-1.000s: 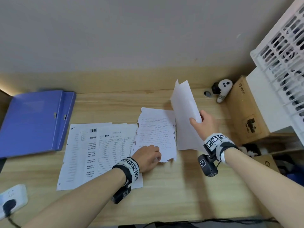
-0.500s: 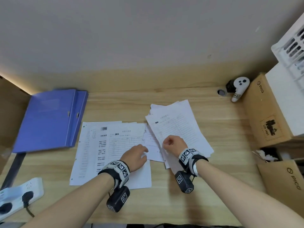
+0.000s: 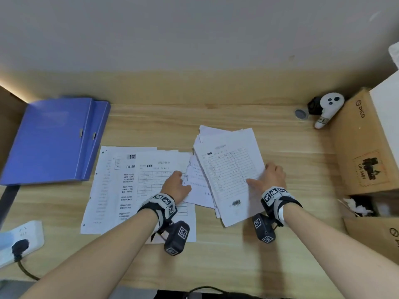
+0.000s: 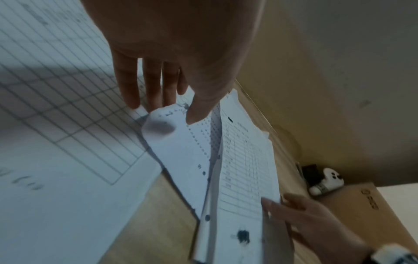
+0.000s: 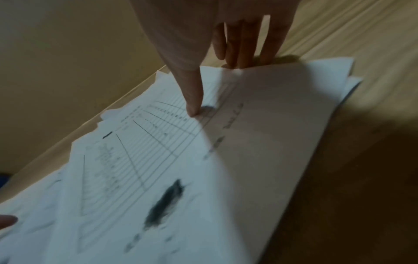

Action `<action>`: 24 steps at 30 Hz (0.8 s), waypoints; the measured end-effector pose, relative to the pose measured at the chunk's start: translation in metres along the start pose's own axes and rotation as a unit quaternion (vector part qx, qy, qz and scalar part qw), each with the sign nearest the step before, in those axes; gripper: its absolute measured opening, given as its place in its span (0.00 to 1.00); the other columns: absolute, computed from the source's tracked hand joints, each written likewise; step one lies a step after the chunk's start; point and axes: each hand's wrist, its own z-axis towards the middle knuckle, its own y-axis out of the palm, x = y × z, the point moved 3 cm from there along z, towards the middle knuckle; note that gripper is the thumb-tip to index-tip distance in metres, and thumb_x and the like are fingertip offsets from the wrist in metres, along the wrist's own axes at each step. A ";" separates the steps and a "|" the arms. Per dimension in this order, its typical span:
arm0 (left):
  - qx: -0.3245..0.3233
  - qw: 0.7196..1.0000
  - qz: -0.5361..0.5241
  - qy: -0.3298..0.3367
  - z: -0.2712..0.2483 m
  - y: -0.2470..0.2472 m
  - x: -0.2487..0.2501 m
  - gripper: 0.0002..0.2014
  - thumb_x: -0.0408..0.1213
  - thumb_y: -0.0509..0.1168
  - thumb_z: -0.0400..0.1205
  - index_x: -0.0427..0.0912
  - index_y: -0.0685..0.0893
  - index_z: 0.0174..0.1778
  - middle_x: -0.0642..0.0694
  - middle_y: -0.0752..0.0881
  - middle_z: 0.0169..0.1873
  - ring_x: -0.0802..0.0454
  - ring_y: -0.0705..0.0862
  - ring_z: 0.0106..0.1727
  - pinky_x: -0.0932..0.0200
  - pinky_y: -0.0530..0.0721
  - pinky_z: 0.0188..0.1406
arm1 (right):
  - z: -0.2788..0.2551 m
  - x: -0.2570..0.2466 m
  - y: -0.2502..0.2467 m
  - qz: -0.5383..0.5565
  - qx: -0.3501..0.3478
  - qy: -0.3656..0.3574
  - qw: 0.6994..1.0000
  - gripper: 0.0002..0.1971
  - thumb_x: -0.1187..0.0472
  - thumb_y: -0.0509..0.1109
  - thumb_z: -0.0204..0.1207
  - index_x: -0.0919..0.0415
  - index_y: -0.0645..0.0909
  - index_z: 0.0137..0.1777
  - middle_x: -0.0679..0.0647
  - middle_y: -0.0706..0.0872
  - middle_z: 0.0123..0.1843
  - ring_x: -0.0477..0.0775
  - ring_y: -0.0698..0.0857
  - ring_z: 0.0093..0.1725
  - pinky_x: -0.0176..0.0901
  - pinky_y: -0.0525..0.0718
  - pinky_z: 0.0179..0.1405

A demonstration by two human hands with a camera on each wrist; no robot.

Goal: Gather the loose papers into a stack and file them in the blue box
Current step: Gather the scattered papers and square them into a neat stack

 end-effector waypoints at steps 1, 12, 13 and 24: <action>-0.011 1.000 -0.005 -0.006 0.005 0.001 0.004 0.29 0.39 0.68 0.78 0.39 0.70 0.75 0.42 0.79 0.66 0.44 0.81 0.61 0.56 0.77 0.54 | 0.004 0.004 0.002 -0.004 -0.010 0.008 1.000 0.41 0.44 0.82 0.59 0.61 0.71 0.68 0.60 0.77 0.66 0.65 0.73 0.68 0.58 0.79 0.63; 0.053 0.995 -0.070 0.056 0.014 -0.036 0.014 0.09 0.27 0.60 0.78 0.39 0.83 0.37 0.42 0.84 0.33 0.47 0.79 0.36 0.59 0.70 0.33 | -0.004 0.012 -0.009 0.202 -0.023 -0.010 0.979 0.08 0.57 0.75 0.73 0.62 0.87 0.46 0.57 0.89 0.39 0.62 0.88 0.42 0.49 0.86 0.41; 0.057 0.995 -0.059 0.057 0.014 -0.049 0.014 0.08 0.26 0.59 0.78 0.40 0.83 0.38 0.42 0.83 0.33 0.47 0.80 0.37 0.58 0.69 0.33 | -0.005 0.010 -0.017 0.217 -0.024 -0.013 0.976 0.08 0.58 0.75 0.74 0.62 0.87 0.47 0.55 0.88 0.38 0.62 0.88 0.43 0.47 0.84 0.40; 0.000 0.885 0.435 0.166 0.021 -0.149 0.071 0.11 0.36 0.57 0.82 0.43 0.85 0.52 0.42 0.89 0.50 0.39 0.86 0.50 0.51 0.82 0.45 | -0.013 -0.022 -0.080 0.276 -0.011 -0.058 0.959 0.10 0.63 0.66 0.82 0.65 0.83 0.59 0.56 0.85 0.46 0.57 0.83 0.48 0.40 0.76 0.40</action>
